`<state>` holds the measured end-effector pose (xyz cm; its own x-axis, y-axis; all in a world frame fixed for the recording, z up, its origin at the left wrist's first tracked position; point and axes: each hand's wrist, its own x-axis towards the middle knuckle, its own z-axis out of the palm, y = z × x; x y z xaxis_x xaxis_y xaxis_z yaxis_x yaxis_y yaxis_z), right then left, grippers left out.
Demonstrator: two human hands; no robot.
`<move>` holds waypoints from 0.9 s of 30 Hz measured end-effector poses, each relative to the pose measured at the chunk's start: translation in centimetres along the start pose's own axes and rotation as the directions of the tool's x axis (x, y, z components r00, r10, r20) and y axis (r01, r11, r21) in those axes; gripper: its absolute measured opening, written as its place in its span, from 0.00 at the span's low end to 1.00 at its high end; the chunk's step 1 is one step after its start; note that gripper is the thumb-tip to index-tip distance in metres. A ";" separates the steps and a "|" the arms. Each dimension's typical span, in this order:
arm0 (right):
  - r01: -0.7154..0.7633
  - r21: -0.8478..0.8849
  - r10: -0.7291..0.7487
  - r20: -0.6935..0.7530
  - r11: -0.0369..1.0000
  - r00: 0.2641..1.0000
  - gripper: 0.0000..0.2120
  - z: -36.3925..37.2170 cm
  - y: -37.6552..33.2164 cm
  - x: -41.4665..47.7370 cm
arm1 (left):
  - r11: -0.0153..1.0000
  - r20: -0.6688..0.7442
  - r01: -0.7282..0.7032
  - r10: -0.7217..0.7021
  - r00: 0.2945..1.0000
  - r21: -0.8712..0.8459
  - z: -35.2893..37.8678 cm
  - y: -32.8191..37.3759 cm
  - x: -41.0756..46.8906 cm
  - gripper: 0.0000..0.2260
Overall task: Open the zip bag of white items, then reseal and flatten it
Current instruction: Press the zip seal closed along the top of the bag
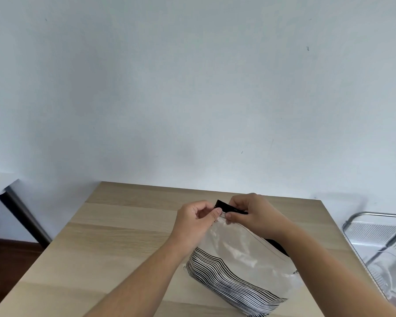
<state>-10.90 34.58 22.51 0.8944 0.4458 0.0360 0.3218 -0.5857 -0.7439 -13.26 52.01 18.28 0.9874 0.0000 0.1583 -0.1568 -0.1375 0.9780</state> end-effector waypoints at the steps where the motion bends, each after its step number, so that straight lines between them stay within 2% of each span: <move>1: 0.004 -0.010 -0.004 -0.001 1.000 1.000 0.07 0.1 -0.1 0.0 | 1.000 0.000 -0.010 0.010 1.000 0.018 0.0 0.0 0.0 0.09; 5: 0.006 0.022 -0.006 -0.012 1.000 1.000 0.08 0.2 0.0 0.0 | 0.997 -0.006 -0.040 0.041 0.999 0.070 0.0 0.0 0.2 0.12; 9: -0.061 0.035 0.060 0.044 0.998 0.997 0.08 -0.4 0.6 -0.2 | 0.999 -0.004 -0.024 0.024 1.000 0.035 -0.3 0.0 0.3 0.08; 12: -0.056 0.067 0.053 0.050 0.996 0.997 0.09 -0.5 0.7 -0.1 | 1.000 0.067 0.005 -0.006 0.998 0.024 -0.2 0.0 0.1 0.01; 14: -0.058 0.103 0.052 0.062 0.993 0.997 0.11 -0.4 0.7 0.0 | 1.000 0.120 0.004 -0.006 0.993 0.021 0.1 0.0 0.0 0.02; 19: -0.056 0.103 0.047 0.093 0.993 0.995 0.10 -0.3 0.7 0.2 | 0.994 0.087 0.026 -0.017 0.996 -0.104 0.3 -0.1 0.1 0.04; 22: -0.057 0.111 0.047 0.091 0.992 0.995 0.09 -0.2 0.7 0.1 | 0.995 0.067 0.056 -0.050 0.997 -0.089 0.3 -0.1 0.2 0.04; 27: -0.115 -0.015 0.116 0.108 0.993 0.987 0.09 -0.6 1.5 0.2 | 0.992 0.012 0.091 -0.091 0.996 -0.082 -0.6 -0.3 0.9 0.06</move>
<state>-10.04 33.34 21.81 0.8871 0.4450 -0.1227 0.2211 -0.6430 -0.7332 -12.37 52.64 18.22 0.9977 0.0006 0.0674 -0.0672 -0.0555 0.9962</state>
